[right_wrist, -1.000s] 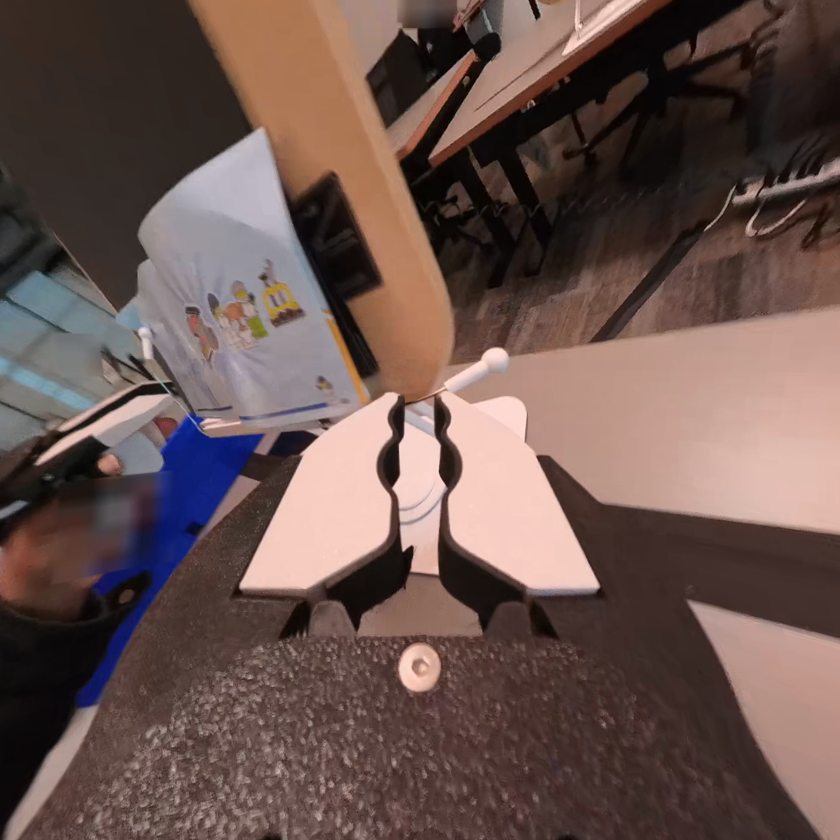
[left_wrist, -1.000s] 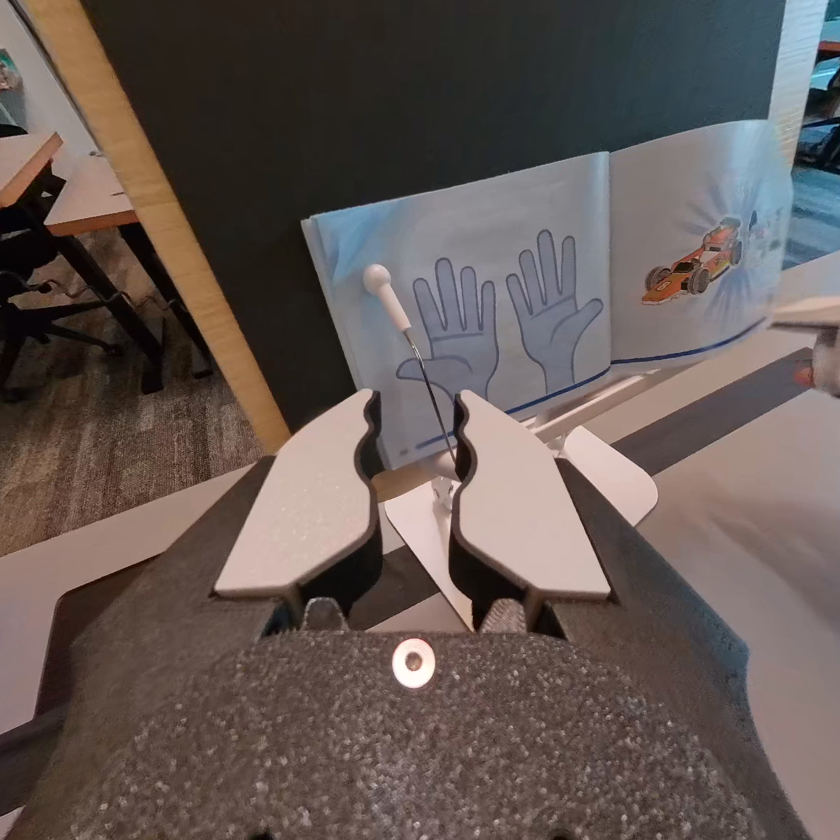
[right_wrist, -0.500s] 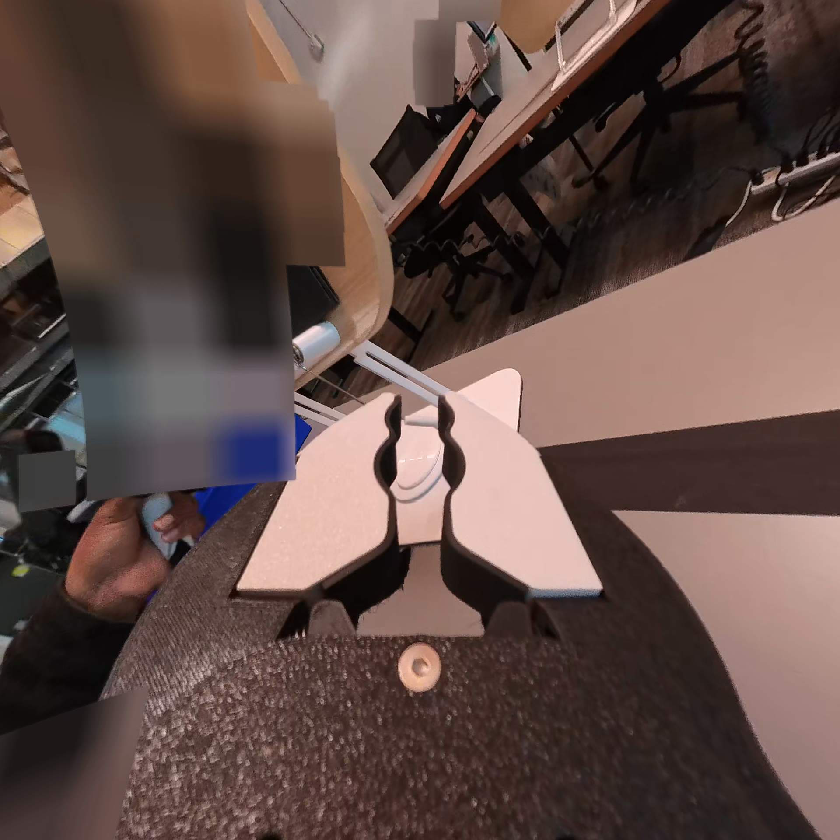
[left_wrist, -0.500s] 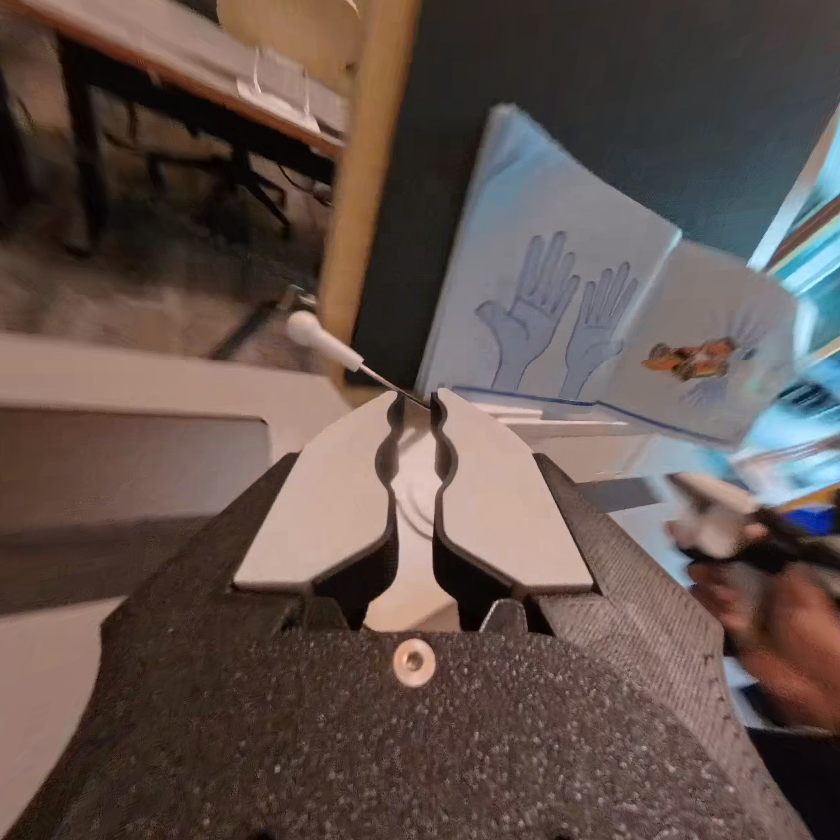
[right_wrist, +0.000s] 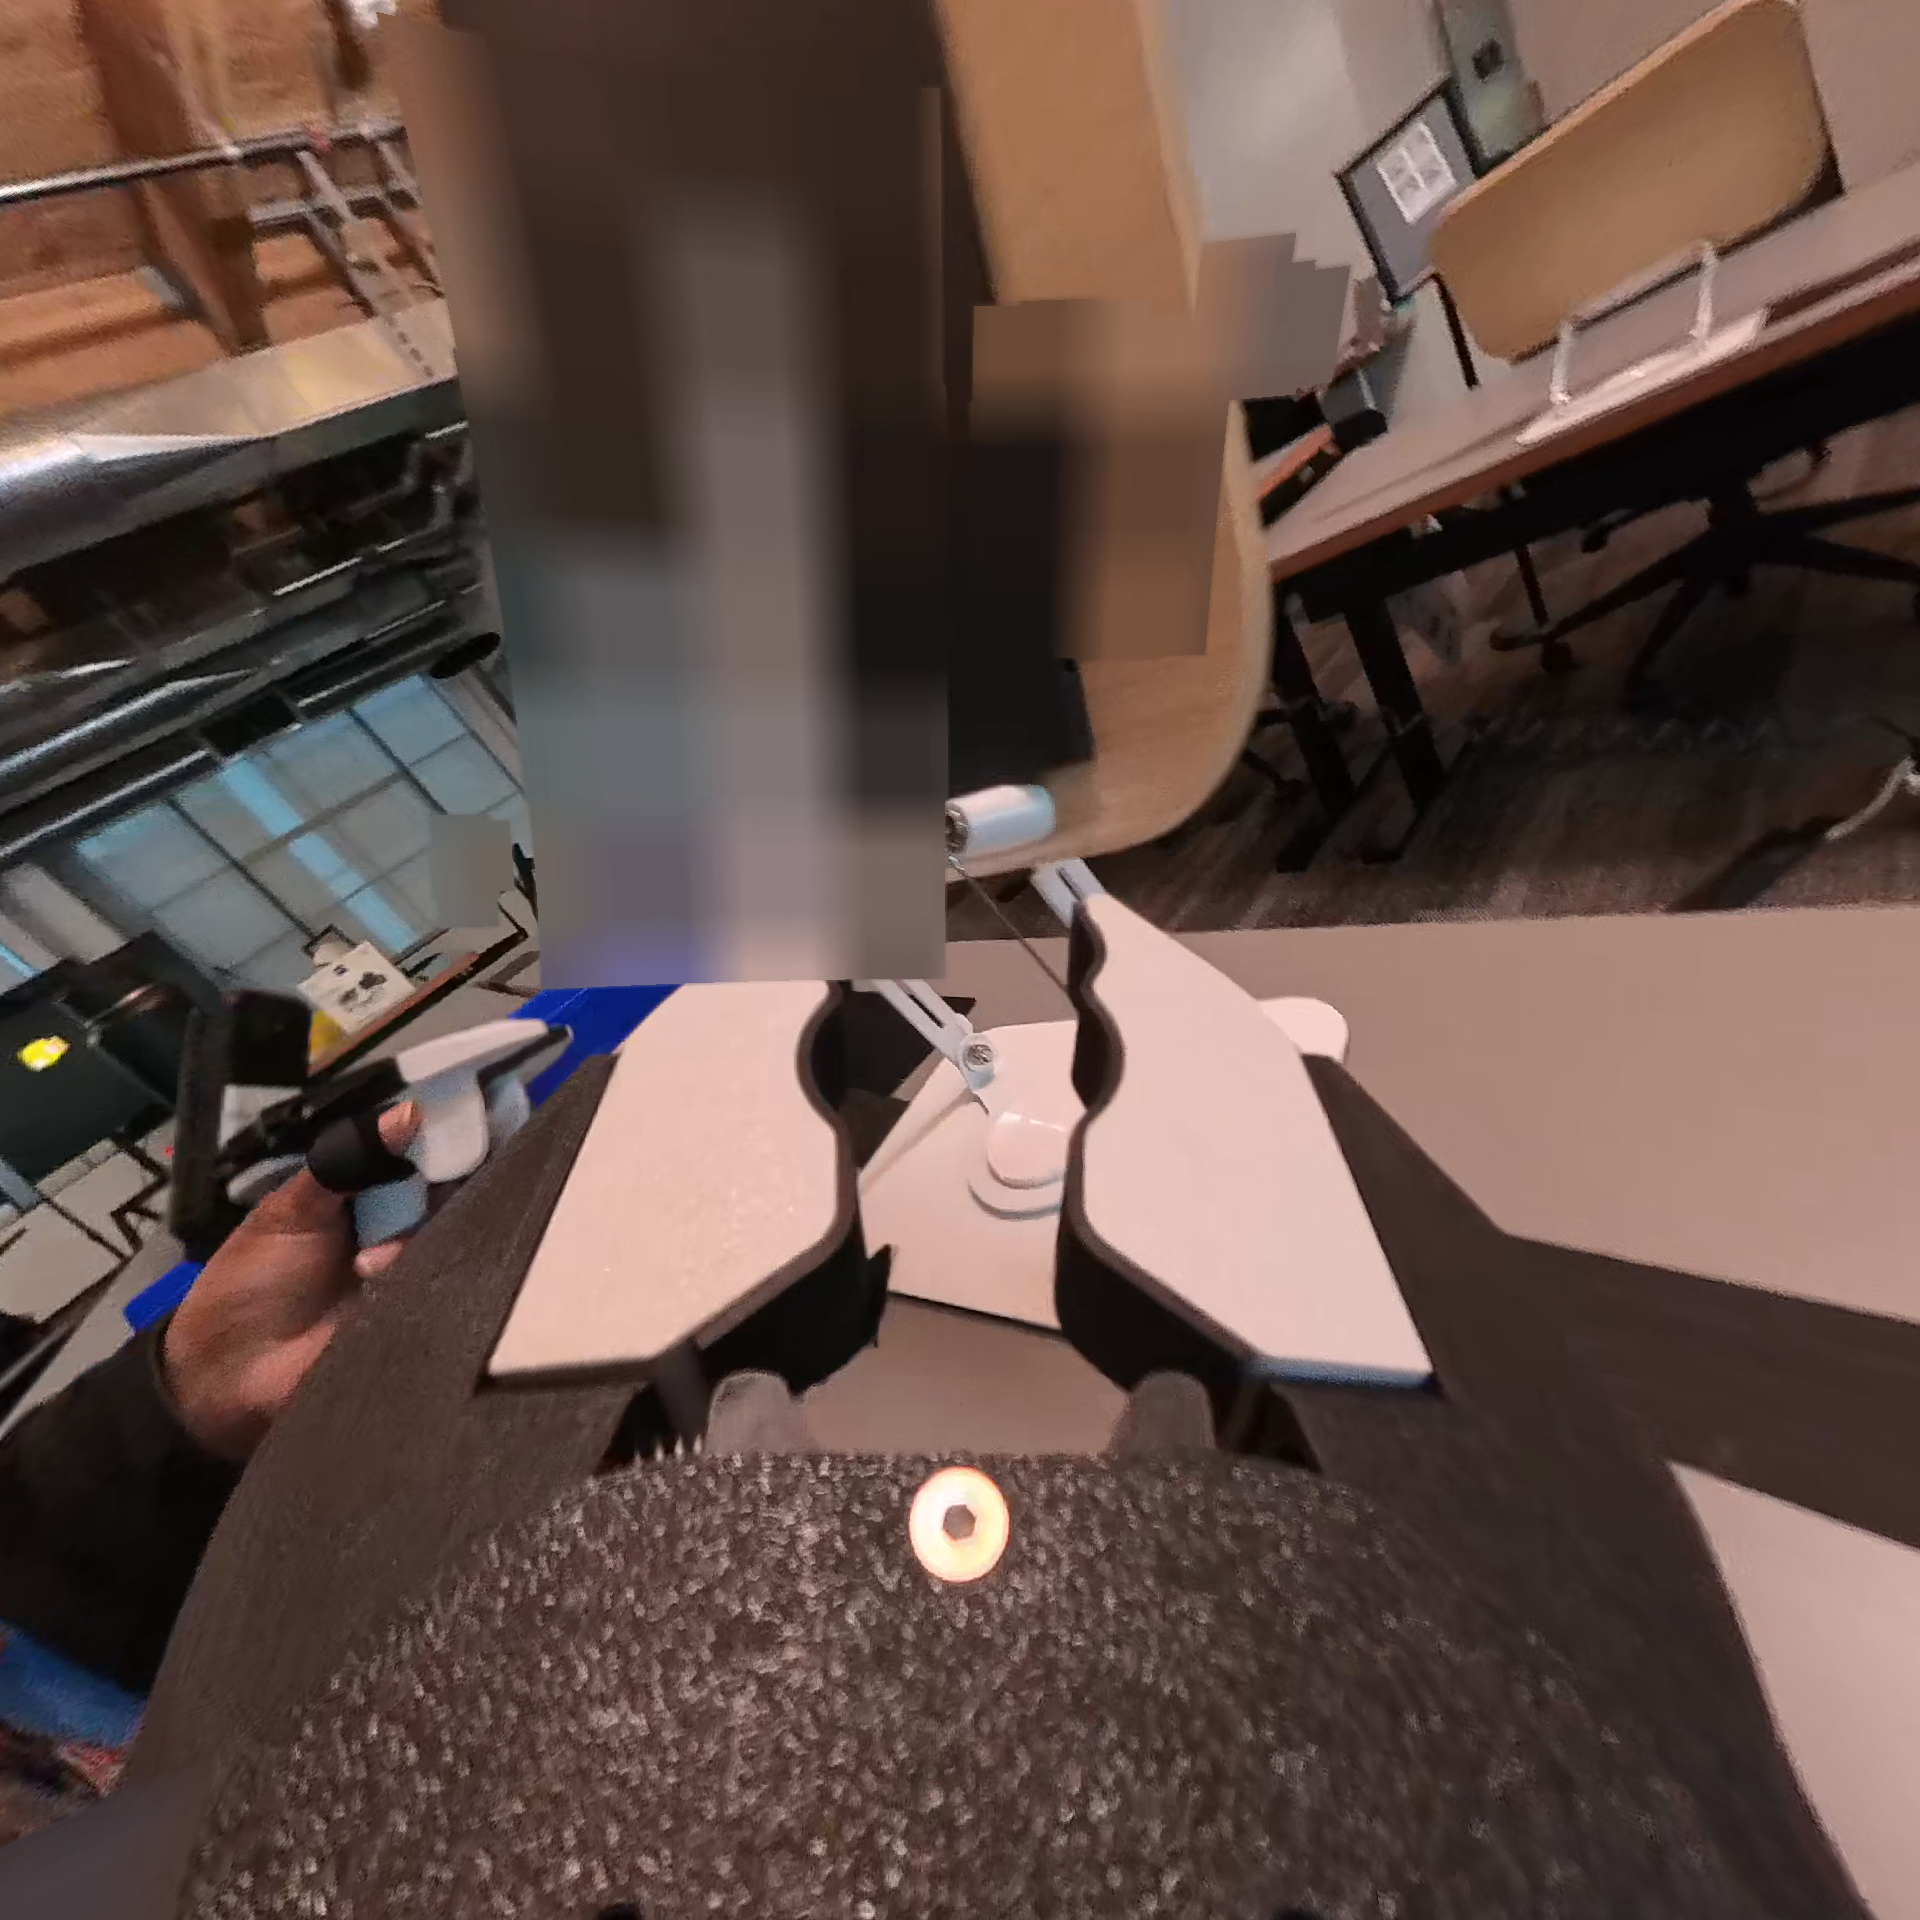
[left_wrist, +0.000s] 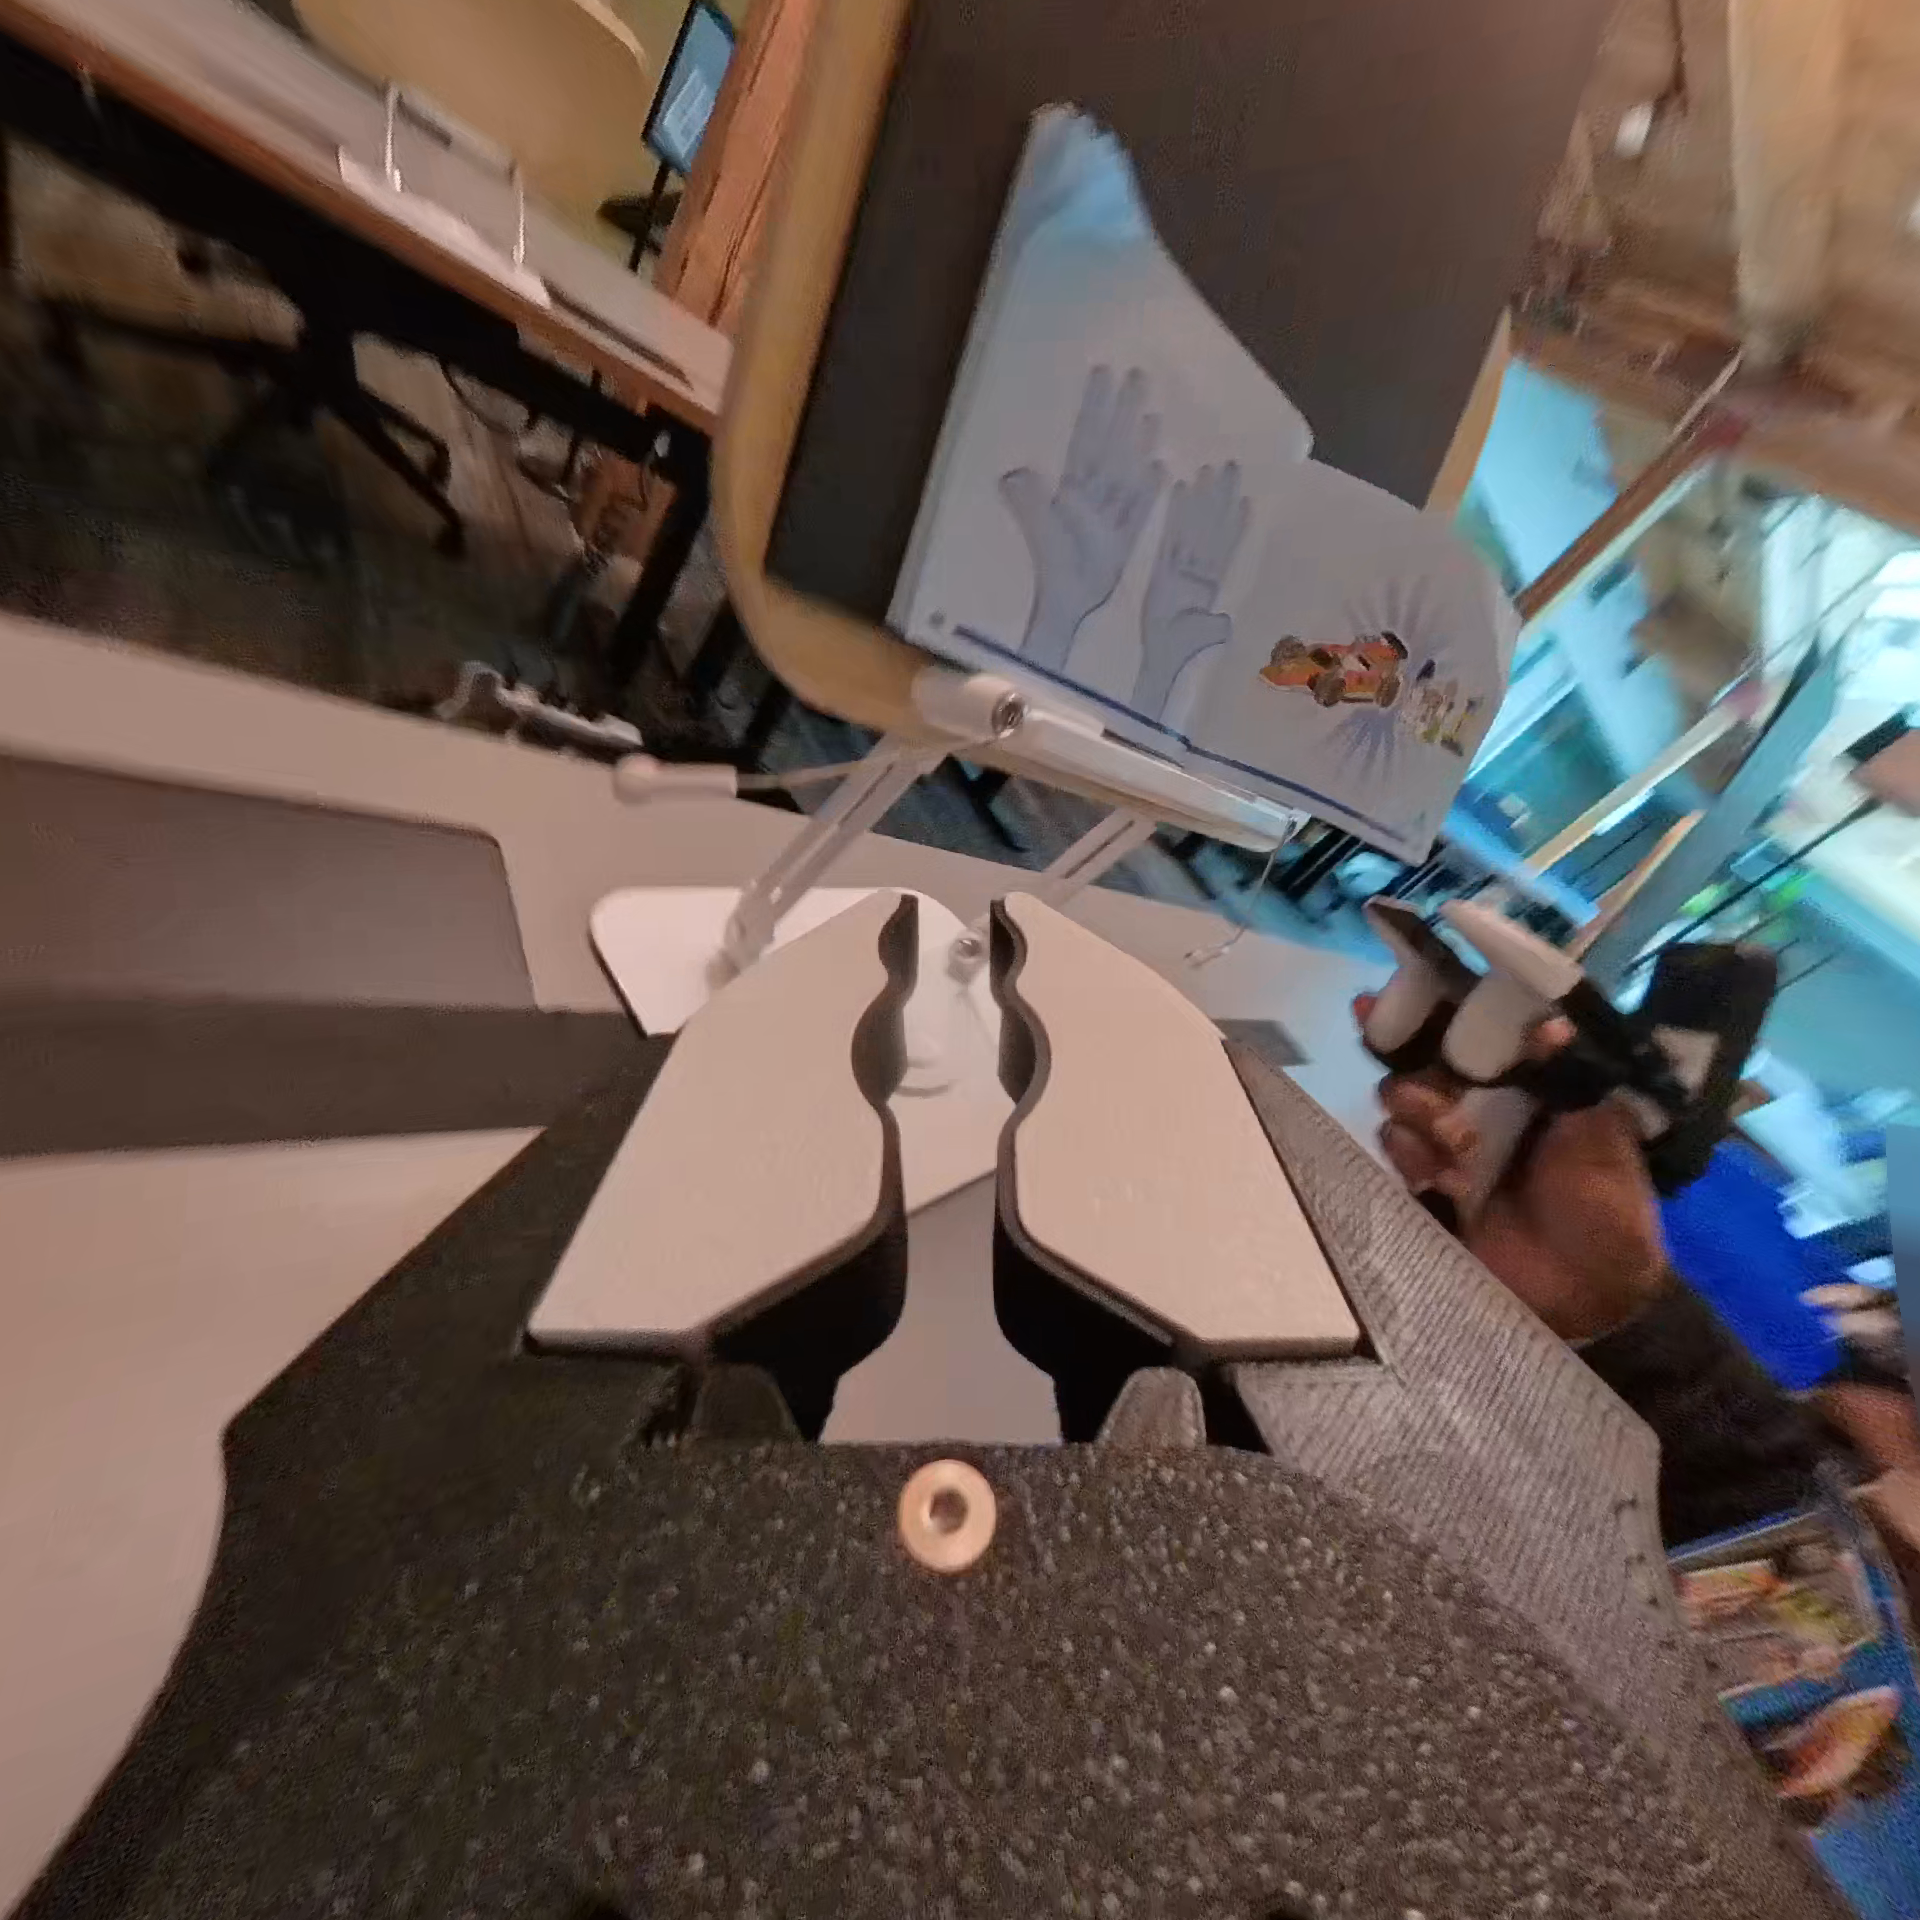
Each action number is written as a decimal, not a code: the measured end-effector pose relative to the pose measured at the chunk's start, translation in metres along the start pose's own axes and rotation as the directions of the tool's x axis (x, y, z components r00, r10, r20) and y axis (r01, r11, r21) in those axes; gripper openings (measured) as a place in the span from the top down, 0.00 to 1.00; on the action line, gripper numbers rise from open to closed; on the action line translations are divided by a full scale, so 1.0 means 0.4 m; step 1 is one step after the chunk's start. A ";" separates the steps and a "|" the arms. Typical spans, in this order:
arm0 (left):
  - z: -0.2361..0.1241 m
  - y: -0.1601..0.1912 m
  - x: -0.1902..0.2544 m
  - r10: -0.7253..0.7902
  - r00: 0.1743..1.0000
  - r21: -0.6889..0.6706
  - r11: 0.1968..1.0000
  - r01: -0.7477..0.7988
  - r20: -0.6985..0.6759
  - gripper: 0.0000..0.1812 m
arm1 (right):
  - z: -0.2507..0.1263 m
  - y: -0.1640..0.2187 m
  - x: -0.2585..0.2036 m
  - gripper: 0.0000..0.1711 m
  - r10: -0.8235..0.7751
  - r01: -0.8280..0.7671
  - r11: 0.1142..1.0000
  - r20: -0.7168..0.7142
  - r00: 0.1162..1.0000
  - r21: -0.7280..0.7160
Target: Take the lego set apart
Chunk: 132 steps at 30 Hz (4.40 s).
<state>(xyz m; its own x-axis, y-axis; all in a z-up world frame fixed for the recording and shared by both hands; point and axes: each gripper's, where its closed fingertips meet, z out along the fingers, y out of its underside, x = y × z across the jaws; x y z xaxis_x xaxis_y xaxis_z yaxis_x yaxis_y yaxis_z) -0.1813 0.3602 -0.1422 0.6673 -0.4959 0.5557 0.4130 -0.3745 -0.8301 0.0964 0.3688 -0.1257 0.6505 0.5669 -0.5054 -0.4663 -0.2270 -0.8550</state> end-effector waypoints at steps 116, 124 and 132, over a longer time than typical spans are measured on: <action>0.212 -0.085 0.380 0.334 0.939 -0.079 0.937 -0.340 -0.076 0.87 | 0.261 0.025 -0.264 0.99 -0.885 0.844 0.453 -0.264 0.384 -0.287; 0.130 -0.115 0.398 0.495 0.813 -0.113 0.829 -0.548 -0.305 0.98 | 0.165 0.043 -0.365 0.78 -0.707 0.714 0.685 0.105 0.700 -0.143; 0.020 -0.069 0.411 0.586 0.517 -0.167 0.546 -0.821 -0.624 0.99 | 0.059 -0.030 -0.318 0.50 -0.525 0.645 0.727 0.413 0.744 -0.237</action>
<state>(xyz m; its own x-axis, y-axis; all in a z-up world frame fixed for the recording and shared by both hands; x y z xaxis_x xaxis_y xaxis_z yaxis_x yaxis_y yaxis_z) -0.0781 0.2954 -0.0283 0.2003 -0.9648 -0.1707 -0.4257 0.0712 -0.9020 0.0052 0.3180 -0.0485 0.4810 0.8683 0.1214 0.2223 0.0131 -0.9749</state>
